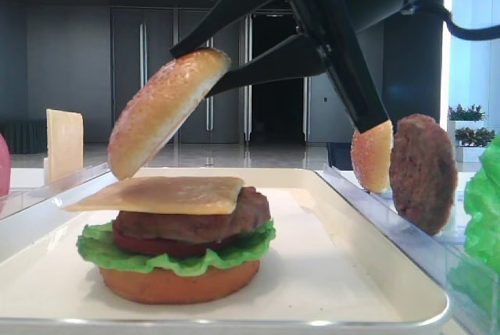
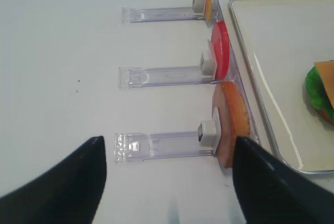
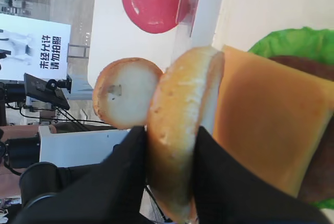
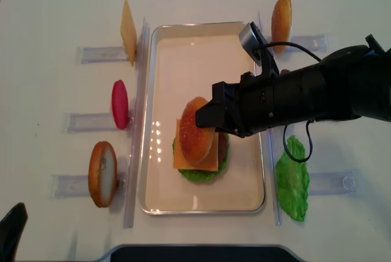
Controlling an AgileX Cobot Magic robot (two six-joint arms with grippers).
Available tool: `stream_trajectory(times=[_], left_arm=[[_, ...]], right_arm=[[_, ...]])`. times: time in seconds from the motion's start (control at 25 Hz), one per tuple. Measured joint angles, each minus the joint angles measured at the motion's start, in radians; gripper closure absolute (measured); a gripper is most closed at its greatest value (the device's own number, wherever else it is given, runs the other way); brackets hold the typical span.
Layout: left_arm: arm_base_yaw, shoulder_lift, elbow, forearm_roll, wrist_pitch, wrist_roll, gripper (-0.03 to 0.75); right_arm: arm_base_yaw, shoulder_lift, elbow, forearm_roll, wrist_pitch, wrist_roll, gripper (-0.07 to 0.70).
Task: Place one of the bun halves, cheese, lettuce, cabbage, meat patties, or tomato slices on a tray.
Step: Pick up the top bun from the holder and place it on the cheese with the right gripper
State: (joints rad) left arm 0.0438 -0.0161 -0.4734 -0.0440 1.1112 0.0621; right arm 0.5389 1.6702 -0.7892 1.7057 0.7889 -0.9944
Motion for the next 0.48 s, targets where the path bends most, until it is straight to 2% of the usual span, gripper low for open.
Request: stream_trajectory(times=[0.48], left_arm=[[0.000,0.000,0.000,0.000,0.000,0.000,0.141]], right_arm=[[0.000,0.006,0.000,0.014,-0.006,-0.012,0.410]])
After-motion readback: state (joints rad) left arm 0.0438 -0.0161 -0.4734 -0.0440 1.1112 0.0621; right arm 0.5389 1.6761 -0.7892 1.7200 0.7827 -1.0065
